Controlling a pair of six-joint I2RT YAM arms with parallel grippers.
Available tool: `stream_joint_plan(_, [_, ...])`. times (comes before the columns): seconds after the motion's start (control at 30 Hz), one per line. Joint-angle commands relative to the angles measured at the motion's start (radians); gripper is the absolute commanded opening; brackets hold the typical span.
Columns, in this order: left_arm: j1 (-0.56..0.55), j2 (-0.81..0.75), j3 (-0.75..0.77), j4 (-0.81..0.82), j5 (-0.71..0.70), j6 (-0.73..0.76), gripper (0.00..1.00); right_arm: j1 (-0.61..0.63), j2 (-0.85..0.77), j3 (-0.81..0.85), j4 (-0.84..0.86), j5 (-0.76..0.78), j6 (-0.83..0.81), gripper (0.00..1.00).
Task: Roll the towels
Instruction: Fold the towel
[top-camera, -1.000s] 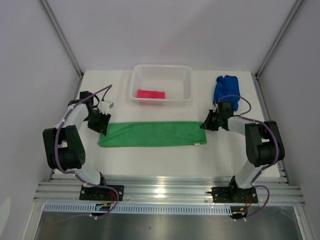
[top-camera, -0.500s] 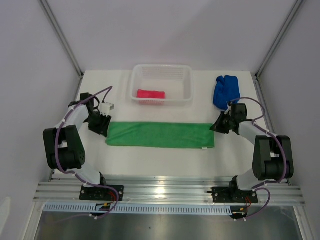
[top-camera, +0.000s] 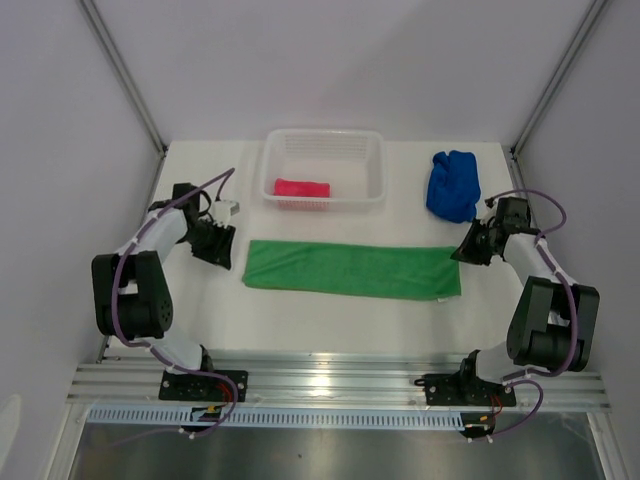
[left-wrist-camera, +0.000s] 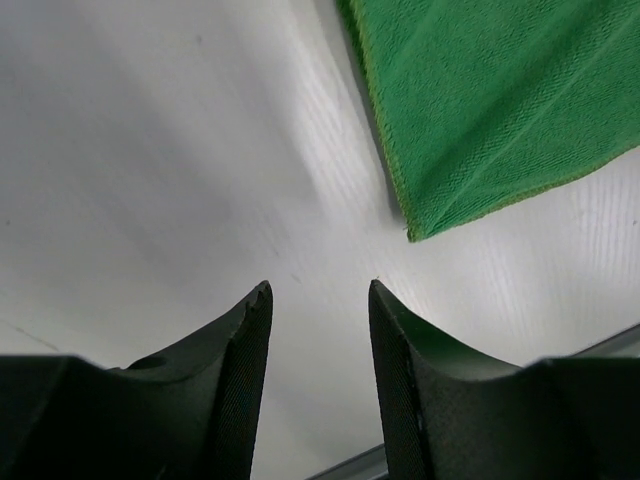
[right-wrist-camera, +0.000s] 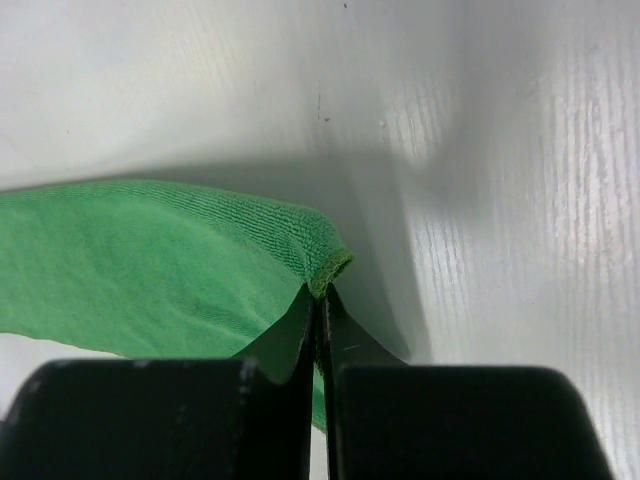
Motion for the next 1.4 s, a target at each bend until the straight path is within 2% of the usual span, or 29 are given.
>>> stream_joint_plan(0.0, [-0.066, -0.038, 0.03, 0.083, 0.034, -0.06, 0.48, -0.001, -0.037, 0.042, -0.054, -0.015, -0.047, 0.0])
stream_joint_plan(0.1, [-0.086, 0.004, 0.105, 0.115, -0.01, -0.089, 0.5, -0.001, -0.052, 0.018, -0.011, -0.032, -0.031, 0.0])
stream_joint_plan(0.33, [-0.199, 0.229, 0.28, 0.067, -0.088, -0.101, 0.51, 0.016, -0.009, 0.016, 0.027, -0.049, -0.037, 0.0])
stream_joint_plan(0.7, [-0.212, 0.41, 0.433, -0.055, -0.029, -0.145, 0.49, 0.016, -0.006, 0.021, 0.053, -0.056, -0.034, 0.0])
stream_joint_plan(0.8, [-0.218, 0.433, 0.449, -0.078, 0.032, -0.142, 0.44, 0.013, -0.005, 0.019, 0.056, -0.055, -0.038, 0.0])
stream_joint_plan(0.9, [-0.218, 0.429, 0.447, -0.074, 0.079, -0.129, 0.22, 0.011, 0.006, 0.019, 0.058, -0.061, -0.046, 0.0])
stream_joint_plan(0.93, [-0.218, 0.424, 0.444, -0.066, 0.08, -0.129, 0.1, 0.008, 0.017, 0.021, 0.059, -0.06, -0.046, 0.0])
stream_joint_plan(0.97, [-0.218, 0.424, 0.444, -0.061, 0.083, -0.129, 0.03, 0.008, 0.023, 0.022, 0.059, -0.06, -0.05, 0.0])
stream_joint_plan(1.0, [-0.218, 0.424, 0.443, -0.06, 0.086, -0.129, 0.01, 0.006, 0.031, 0.028, 0.058, -0.06, -0.054, 0.0])
stream_joint_plan(1.2, [-0.189, 0.341, 0.357, 0.055, -0.004, -0.176, 0.01, 0.005, 0.058, 0.073, 0.027, -0.061, -0.072, 0.0])
stream_joint_plan(1.37, [-0.181, 0.3, 0.355, 0.1, -0.064, -0.181, 0.01, -0.003, 0.054, 0.091, 0.018, -0.061, -0.083, 0.0])
